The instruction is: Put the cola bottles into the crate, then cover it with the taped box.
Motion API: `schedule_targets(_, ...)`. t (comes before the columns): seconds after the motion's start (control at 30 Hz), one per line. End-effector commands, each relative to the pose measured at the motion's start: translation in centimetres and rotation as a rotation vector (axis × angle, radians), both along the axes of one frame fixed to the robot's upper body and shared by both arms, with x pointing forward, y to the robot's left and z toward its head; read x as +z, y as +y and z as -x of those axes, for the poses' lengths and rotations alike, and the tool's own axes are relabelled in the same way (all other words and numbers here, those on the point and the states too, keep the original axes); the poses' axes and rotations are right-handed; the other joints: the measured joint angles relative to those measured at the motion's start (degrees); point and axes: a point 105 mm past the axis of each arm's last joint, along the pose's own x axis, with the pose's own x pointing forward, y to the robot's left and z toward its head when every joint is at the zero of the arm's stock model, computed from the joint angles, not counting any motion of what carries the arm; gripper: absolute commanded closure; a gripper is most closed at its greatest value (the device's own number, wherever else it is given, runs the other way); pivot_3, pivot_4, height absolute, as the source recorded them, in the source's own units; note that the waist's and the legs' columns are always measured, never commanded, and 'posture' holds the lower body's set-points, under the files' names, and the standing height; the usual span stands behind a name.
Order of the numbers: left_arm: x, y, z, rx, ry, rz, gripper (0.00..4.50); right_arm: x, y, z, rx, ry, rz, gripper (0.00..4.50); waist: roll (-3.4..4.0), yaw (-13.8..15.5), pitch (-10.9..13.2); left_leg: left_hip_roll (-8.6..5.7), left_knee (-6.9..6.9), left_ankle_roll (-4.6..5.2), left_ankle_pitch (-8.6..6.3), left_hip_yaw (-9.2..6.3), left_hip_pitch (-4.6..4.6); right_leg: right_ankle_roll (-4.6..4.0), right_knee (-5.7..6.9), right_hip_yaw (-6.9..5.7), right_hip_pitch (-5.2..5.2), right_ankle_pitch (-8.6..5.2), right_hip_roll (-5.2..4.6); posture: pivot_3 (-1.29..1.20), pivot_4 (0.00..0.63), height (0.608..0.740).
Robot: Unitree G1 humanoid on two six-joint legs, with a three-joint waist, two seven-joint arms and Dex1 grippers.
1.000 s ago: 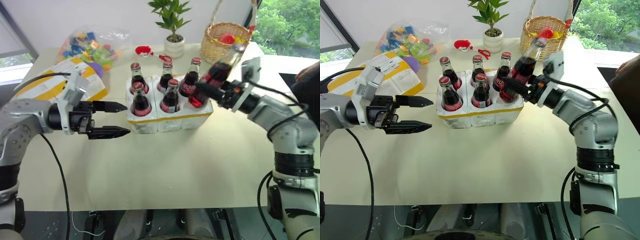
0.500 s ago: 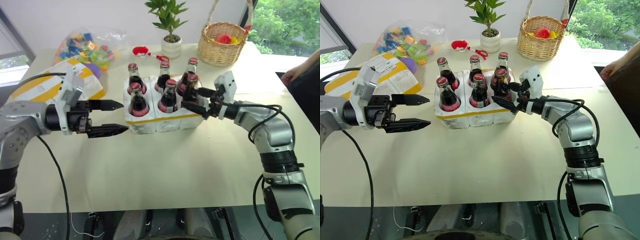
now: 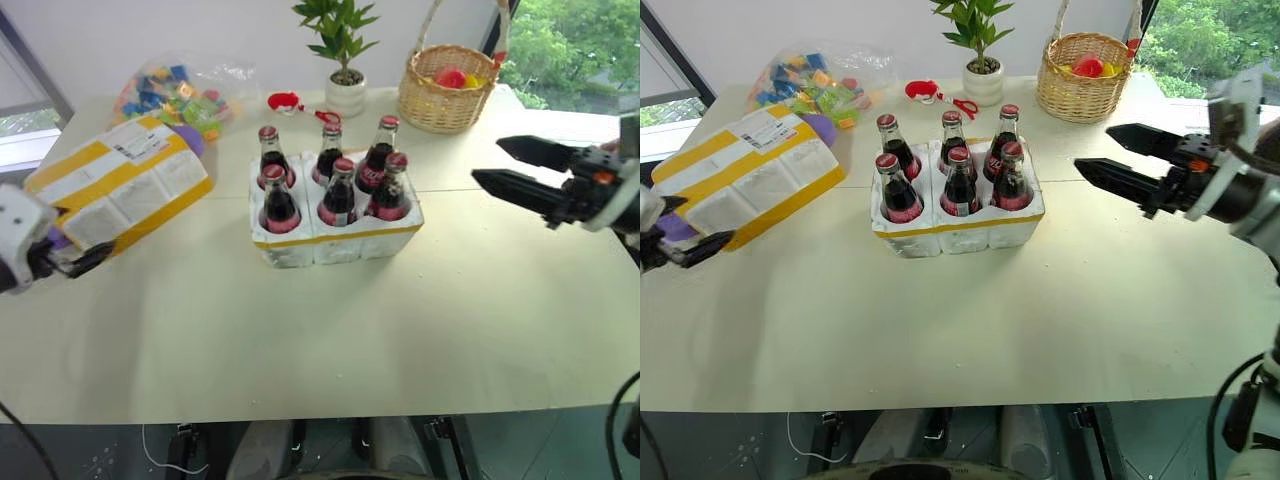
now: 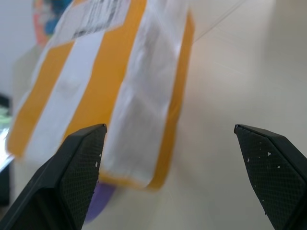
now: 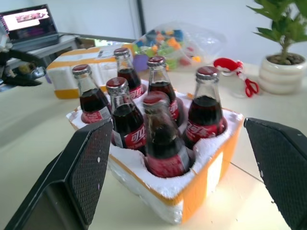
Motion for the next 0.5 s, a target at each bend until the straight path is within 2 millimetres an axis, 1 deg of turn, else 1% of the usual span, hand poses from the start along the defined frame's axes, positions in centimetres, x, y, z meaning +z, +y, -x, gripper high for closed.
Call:
schedule_targets(0.03,-1.1,2.8,1.3,0.012,0.051,-0.277,0.0,1.0,-0.8,0.3,-0.033,-0.06,0.043,0.04,0.01,-0.01,0.0,0.01,-0.02,0.0,0.0,0.02,0.0,-0.01,-0.01,0.01,-0.02,0.0,-0.01,0.0,0.15,0.732)
schedule_targets(0.1,-1.9,4.4,1.0,0.061,0.055,-0.354,0.0,1.2,-1.1,0.0,-0.044,-0.069,0.025,0.04,0.02,0.1,-0.01,0.02,-0.03,-0.02,-0.01,0.03,0.0,-0.03,-0.03,0.01,-0.01,-0.01,-0.02,0.0,0.15,0.732)
schedule_targets(0.23,-2.6,6.4,-0.4,0.134,0.005,-0.492,0.0,1.5,-0.7,0.0,-0.018,-0.074,0.026,0.04,0.0,0.44,-0.02,0.03,-0.02,-0.15,-0.09,0.03,-0.04,-0.07,-0.13,-0.02,0.01,0.0,-0.04,0.0,0.15,0.732)
schedule_targets(0.37,-2.7,6.8,-3.0,0.171,-0.105,-0.589,0.0,1.5,-0.2,0.7,0.036,-0.057,0.049,0.04,-0.04,0.3,-0.04,0.02,0.0,-0.08,-0.12,0.03,-0.16,0.18,-0.21,-0.05,-0.04,0.16,-0.01,0.0,0.15,0.732)
schedule_targets(0.5,-3.3,6.7,-4.8,0.187,-0.168,-0.638,0.0,1.7,0.1,1.8,0.085,-0.045,0.081,0.04,-0.03,0.08,-0.05,0.0,-0.01,0.08,-0.08,0.05,-0.27,0.2,-0.16,-0.07,-0.17,0.17,0.0,0.0,0.15,0.732)
